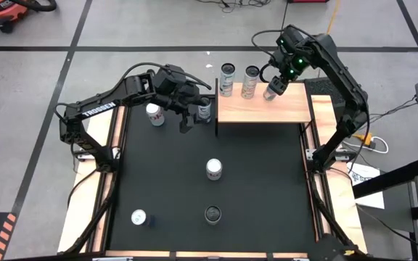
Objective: Place canned beverage on shelf
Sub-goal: Put the right blue soda can on the shelf
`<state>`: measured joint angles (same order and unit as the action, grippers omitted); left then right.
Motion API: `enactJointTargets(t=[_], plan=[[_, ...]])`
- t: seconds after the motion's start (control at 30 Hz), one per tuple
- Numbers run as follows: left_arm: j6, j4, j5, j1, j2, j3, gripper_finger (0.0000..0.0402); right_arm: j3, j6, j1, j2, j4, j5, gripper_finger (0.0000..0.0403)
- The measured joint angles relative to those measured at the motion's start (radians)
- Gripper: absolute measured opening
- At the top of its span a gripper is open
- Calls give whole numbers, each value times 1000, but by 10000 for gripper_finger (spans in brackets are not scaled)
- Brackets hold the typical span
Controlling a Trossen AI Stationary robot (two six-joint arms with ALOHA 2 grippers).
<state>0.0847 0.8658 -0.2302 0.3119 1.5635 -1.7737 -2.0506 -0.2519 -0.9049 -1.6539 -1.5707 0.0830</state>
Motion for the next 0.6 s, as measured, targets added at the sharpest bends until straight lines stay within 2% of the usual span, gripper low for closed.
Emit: enactJointTargets(t=[0.6], plan=[[0, 1, 0, 0, 0, 0, 318, 0, 8, -5, -27, 24, 2, 208]])
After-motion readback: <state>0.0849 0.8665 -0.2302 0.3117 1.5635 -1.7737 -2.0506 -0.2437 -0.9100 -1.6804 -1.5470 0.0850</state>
